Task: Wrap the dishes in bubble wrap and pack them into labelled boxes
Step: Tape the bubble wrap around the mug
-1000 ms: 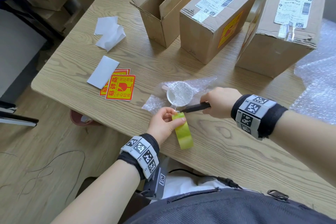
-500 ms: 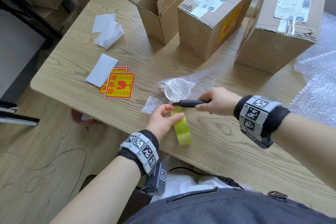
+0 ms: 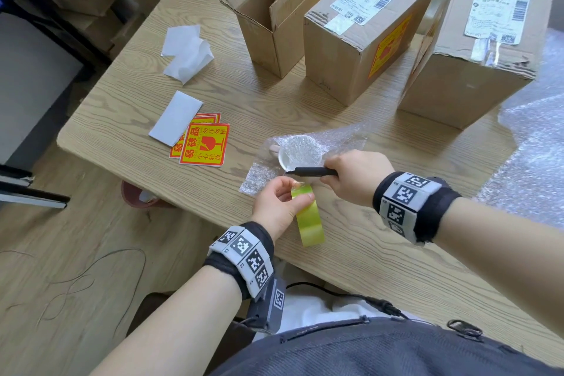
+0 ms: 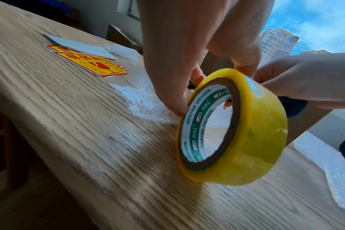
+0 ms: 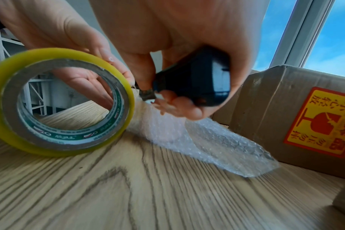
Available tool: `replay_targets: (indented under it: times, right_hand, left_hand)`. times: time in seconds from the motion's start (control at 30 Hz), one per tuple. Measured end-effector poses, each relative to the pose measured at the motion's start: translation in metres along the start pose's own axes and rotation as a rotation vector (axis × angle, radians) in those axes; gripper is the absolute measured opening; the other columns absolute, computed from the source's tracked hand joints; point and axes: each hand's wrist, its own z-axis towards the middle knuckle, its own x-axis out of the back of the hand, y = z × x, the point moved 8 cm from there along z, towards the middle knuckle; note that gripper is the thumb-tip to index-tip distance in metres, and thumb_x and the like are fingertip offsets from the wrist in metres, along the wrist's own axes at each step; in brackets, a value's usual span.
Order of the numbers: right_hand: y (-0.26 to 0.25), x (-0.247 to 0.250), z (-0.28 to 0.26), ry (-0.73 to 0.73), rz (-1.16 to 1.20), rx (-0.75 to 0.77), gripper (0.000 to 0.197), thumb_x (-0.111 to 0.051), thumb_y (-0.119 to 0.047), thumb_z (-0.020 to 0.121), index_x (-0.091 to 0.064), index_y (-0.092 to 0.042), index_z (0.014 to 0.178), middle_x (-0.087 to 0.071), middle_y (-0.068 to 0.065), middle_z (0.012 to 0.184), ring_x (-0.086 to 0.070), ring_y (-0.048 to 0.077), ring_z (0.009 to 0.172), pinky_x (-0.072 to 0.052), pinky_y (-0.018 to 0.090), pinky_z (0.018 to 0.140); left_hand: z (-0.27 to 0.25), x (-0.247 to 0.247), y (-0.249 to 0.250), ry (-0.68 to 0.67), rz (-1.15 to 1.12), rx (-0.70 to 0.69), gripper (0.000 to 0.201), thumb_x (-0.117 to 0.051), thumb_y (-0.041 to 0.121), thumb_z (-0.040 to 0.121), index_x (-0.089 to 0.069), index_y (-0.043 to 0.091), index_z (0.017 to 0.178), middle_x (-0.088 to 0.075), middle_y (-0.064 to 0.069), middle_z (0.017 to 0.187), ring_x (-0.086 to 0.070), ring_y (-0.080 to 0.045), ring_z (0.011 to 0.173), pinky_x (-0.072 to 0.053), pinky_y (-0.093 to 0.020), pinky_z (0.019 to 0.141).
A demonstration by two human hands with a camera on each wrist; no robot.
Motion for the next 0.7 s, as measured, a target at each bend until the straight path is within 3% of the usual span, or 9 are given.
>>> replay_targets:
  times: [0.17,0.33,0.5,0.7]
  right_hand:
    - [0.006,-0.012,0.002,-0.092,0.219,-0.051,0.017,-0.046,-0.044,0.093,-0.052,-0.029,0.088,-0.052,-0.008,0.079,-0.055,0.02,0.082,-0.037,0.028,0.064]
    - [0.029,-0.014,-0.003,-0.16,0.471,-0.107,0.022,-0.055,-0.044,0.088,-0.061,-0.025,0.079,-0.057,-0.005,0.07,-0.057,0.019,0.072,-0.046,0.033,0.066]
    - [0.028,-0.005,-0.008,-0.141,0.251,-0.092,0.027,-0.052,-0.05,0.088,-0.063,-0.025,0.087,-0.057,-0.005,0.075,-0.057,0.021,0.077,-0.04,0.028,0.06]
    - [0.007,-0.002,-0.004,-0.125,0.072,-0.029,0.025,-0.044,-0.048,0.092,-0.055,-0.027,0.084,-0.056,-0.004,0.077,-0.053,0.021,0.075,-0.037,0.028,0.062]
  left_hand:
    - [-0.002,0.001,0.002,-0.018,0.007,-0.022,0.027,-0.072,-0.001,0.078,-0.053,0.011,0.093,-0.062,0.003,0.09,-0.06,-0.008,0.086,-0.049,-0.013,0.076]
    - [-0.003,0.005,0.002,0.008,0.005,0.001,0.033,-0.074,0.005,0.078,-0.054,0.008,0.105,-0.062,0.004,0.095,-0.059,-0.007,0.091,-0.049,-0.013,0.078]
    - [-0.002,0.003,0.003,0.014,0.012,0.009,0.037,-0.074,0.004,0.078,-0.055,0.003,0.11,-0.063,-0.001,0.098,-0.06,-0.011,0.093,-0.05,-0.012,0.074]
    - [-0.006,0.001,0.004,0.02,0.014,-0.001,0.028,-0.073,0.005,0.079,-0.056,0.01,0.1,-0.062,0.006,0.092,-0.059,-0.006,0.088,-0.048,-0.012,0.074]
